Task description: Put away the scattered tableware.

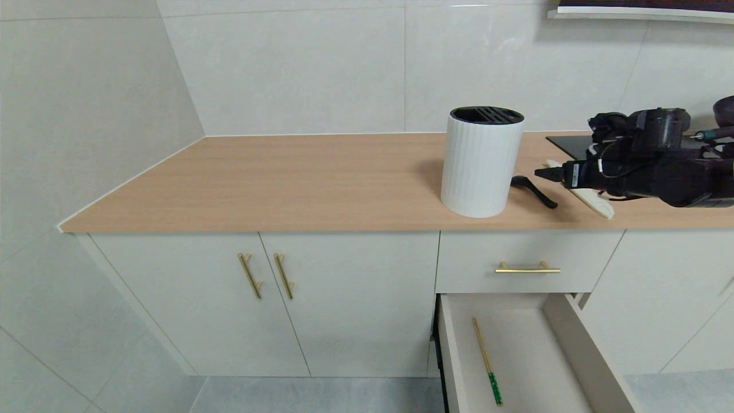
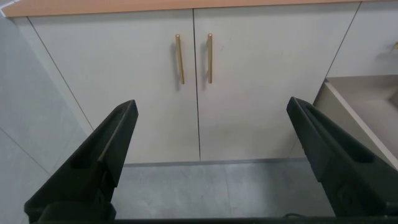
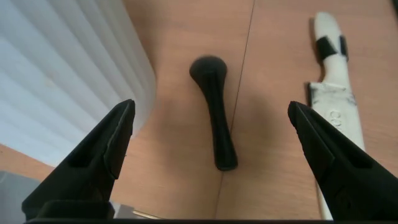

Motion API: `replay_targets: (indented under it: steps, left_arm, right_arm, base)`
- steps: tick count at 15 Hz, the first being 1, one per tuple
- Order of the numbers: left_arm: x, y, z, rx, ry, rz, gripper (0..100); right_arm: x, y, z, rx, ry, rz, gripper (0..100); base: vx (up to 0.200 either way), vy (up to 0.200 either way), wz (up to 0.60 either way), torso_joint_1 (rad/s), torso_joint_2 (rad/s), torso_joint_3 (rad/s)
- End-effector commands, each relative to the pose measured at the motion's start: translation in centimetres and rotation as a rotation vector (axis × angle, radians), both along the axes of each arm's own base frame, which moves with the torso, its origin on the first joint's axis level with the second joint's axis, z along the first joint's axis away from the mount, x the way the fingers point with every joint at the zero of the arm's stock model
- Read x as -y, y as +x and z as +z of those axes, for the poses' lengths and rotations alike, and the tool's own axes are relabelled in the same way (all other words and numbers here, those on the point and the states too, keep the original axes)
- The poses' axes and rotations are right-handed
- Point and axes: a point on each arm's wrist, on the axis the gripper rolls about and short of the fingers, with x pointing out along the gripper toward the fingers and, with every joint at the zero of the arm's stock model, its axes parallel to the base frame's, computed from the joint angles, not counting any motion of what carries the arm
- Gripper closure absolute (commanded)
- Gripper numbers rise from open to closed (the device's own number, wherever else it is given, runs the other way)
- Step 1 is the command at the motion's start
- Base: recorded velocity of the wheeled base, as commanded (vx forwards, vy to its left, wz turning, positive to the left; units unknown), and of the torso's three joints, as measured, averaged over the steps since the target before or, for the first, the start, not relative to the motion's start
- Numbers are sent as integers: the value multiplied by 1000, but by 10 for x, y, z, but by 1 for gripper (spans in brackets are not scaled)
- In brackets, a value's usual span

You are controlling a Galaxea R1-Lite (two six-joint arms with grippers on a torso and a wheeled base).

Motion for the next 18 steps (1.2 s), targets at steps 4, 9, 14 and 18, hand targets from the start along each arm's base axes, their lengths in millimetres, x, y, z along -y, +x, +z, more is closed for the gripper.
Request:
replay_targets:
  steps: [4,9,14,18]
  left_arm:
    - [0,0,0,0,0,0,0]
    - [0,0,0,0,0,1,0]
    - [0,0,0,-1,0,0,0]
    - [0,0,0,0,0,0,0]
  right_arm:
    - [1,21,-35,-48,-75,37,0]
    - [1,33,-47,-64,-76,40,0]
    - [1,36,-52,-70,-82,41,0]
    - [0,35,-54,-73,-97,44,0]
  base:
    - [0,0,0,0,0,0]
    - [0,0,0,0,0,0]
    - [0,0,0,0,0,0]
    - [0,0,0,0,0,0]
